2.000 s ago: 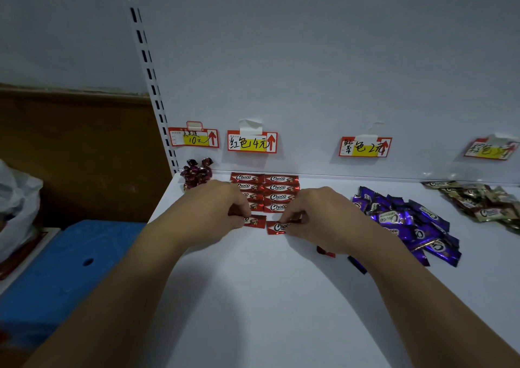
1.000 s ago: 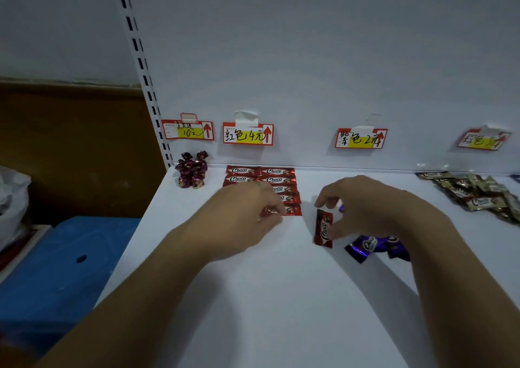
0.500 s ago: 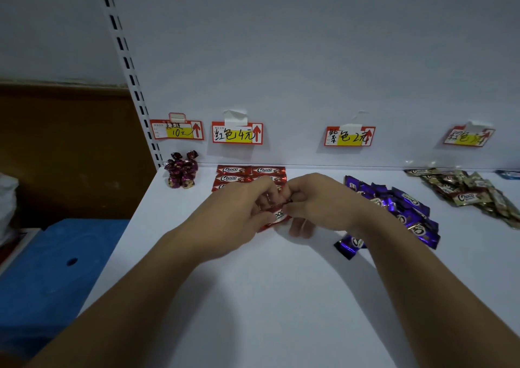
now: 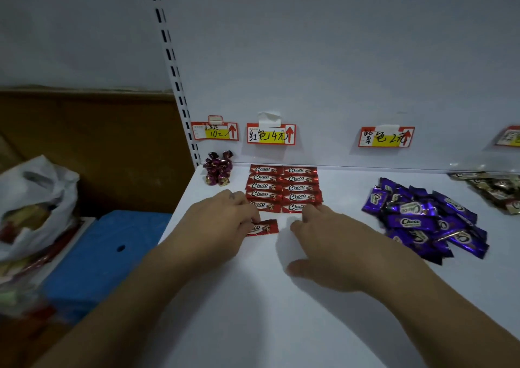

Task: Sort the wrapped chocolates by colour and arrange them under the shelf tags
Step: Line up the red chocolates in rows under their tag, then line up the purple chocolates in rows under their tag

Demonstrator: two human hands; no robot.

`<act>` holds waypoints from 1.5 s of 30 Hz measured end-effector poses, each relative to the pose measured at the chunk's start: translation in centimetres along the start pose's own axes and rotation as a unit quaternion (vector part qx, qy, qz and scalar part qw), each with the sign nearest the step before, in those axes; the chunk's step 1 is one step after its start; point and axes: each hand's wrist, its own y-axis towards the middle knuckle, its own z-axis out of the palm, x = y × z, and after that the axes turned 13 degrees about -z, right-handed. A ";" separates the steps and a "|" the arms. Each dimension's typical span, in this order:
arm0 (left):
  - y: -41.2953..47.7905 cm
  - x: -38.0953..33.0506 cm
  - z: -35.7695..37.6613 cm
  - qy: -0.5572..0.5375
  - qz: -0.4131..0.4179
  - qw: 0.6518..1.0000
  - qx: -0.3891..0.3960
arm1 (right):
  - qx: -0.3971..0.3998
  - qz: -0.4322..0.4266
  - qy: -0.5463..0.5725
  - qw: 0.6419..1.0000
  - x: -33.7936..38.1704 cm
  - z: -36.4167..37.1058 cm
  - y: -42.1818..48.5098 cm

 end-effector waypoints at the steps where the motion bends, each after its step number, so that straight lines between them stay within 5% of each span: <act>1: -0.4 0.1 0.3 0.014 0.000 1.000 -0.020 | 0.002 0.003 -0.003 1.000 0.4 0.2 0.1; 7: -2.0 0.6 1.0 0.001 0.011 0.999 -0.045 | -0.128 -0.011 0.006 0.992 1.0 5.4 -1.5; 20: -1.8 -0.1 1.7 -0.011 0.013 0.999 -0.051 | -0.173 0.078 0.069 0.979 0.5 6.8 -1.8; 41: -2.0 -0.1 2.3 0.017 0.014 0.997 -0.069 | -0.172 0.063 0.060 0.981 0.8 6.7 -1.9; 45: -2.5 -0.4 2.1 -0.014 0.013 0.997 -0.076 | -0.263 0.078 0.083 0.958 0.1 5.7 -2.3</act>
